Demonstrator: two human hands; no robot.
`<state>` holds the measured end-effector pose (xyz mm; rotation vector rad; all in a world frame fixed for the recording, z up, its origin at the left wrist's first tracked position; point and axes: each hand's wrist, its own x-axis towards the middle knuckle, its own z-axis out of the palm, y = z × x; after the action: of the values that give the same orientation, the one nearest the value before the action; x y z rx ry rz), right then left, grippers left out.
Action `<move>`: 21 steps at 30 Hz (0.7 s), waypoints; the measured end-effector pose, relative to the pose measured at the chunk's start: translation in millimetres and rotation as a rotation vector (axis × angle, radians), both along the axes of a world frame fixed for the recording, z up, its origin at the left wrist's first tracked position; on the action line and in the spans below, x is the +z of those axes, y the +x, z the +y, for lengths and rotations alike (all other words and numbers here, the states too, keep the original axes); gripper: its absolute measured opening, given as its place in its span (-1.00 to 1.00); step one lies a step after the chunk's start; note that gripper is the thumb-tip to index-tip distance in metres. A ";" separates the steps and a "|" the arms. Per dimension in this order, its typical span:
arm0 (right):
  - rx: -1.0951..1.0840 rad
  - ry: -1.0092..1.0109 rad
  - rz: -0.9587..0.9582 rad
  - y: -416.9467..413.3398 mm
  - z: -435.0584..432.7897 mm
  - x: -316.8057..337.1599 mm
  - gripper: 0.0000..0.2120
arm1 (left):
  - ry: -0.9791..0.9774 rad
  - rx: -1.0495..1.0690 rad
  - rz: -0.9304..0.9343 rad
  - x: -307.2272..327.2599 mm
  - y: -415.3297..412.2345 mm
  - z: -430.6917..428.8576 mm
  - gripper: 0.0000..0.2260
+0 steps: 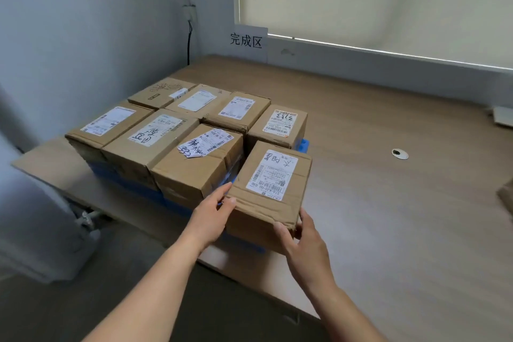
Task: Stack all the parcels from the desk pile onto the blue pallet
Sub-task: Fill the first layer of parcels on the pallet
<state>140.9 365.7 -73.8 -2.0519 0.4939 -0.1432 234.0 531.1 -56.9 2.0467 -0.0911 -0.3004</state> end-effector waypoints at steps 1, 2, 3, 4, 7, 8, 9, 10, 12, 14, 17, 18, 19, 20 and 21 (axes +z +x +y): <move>-0.024 0.008 -0.002 3.5 5.6 -0.1 -0.43 | 0.011 -0.023 0.000 -1.6 6.8 3.5 -0.61; -0.042 0.003 -0.001 6.6 10.8 -1.1 -0.44 | 0.027 -0.046 0.000 -3.6 12.9 7.3 -0.60; -0.055 -0.008 -0.001 9.3 15.3 -2.1 -0.44 | 0.045 -0.070 0.002 -5.3 17.4 11.0 -0.60; -0.065 -0.018 -0.002 11.8 19.4 -2.7 -0.45 | 0.063 -0.098 0.001 -6.0 20.8 14.4 -0.58; -0.095 -0.021 0.001 19.9 29.0 -1.8 -0.50 | 0.112 -0.174 -0.085 -1.0 25.3 26.7 -0.58; -0.108 -0.018 0.002 23.0 31.6 -1.5 -0.51 | 0.118 -0.178 -0.153 3.9 26.4 32.4 -0.60; -0.117 -0.017 0.002 25.8 34.5 -0.6 -0.51 | 0.128 -0.168 -0.234 9.3 28.8 38.9 -0.63; -0.122 -0.017 0.006 28.9 36.7 -0.7 -0.52 | 0.150 -0.147 -0.322 14.9 33.1 45.5 -0.64; -0.134 -0.018 0.010 36.1 39.8 -2.3 -0.52 | 0.263 -0.135 -0.455 21.0 47.5 58.8 -0.64; -0.142 -0.018 0.018 42.9 42.2 -3.0 -0.51 | 0.425 -0.199 -0.500 18.7 64.9 70.1 -0.60; -0.148 -0.018 0.024 49.5 45.6 -2.3 -0.51 | 0.593 -0.295 -0.425 10.7 78.6 79.3 -0.58; -0.152 -0.019 0.024 50.6 46.7 -2.6 -0.51 | 0.634 -0.311 -0.410 7.9 80.4 80.5 -0.58; -0.153 -0.022 0.022 50.7 48.1 -2.4 -0.51 | 0.663 -0.321 -0.411 5.5 81.2 80.8 -0.59; -0.154 -0.024 0.018 50.8 48.7 -3.3 -0.51 | 0.678 -0.325 -0.420 3.6 81.7 80.8 -0.59; -0.155 -0.028 0.013 50.8 49.2 -4.5 -0.52 | 0.682 -0.326 -0.431 2.5 82.1 80.8 -0.60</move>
<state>191.7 414.9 -78.3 -2.0424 0.6622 -0.2311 316.1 611.9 -54.5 2.7498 -0.6710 -0.0823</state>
